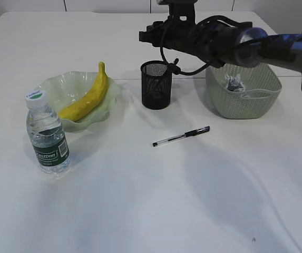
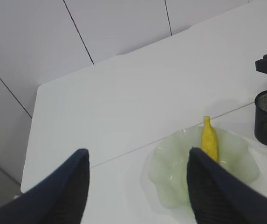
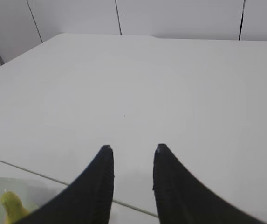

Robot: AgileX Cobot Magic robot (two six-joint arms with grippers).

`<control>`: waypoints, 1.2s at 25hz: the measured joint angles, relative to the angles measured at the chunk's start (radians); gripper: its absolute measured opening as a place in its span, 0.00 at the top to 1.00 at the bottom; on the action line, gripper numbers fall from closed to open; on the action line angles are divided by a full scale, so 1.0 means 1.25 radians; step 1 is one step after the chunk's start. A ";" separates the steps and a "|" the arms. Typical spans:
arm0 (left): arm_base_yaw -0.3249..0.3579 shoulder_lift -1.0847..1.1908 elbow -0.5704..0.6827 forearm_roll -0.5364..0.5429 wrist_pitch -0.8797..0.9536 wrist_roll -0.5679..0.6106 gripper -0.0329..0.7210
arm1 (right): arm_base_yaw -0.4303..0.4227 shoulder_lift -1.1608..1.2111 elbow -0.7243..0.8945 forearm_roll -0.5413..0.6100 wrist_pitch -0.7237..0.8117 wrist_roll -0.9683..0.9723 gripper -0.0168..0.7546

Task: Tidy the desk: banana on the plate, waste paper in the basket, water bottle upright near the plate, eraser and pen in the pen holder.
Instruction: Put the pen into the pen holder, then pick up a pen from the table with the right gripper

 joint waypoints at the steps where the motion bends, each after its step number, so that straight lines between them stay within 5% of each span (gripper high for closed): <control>1: 0.000 0.000 0.000 0.000 0.000 0.000 0.34 | 0.000 -0.004 -0.001 0.000 0.000 0.000 0.69; 18: 0.000 0.000 0.000 0.000 0.010 0.000 0.34 | 0.000 -0.153 -0.007 0.012 0.251 0.116 0.68; 30: 0.000 0.000 0.000 0.000 0.011 0.000 0.34 | 0.002 -0.219 -0.007 0.143 0.500 0.145 0.68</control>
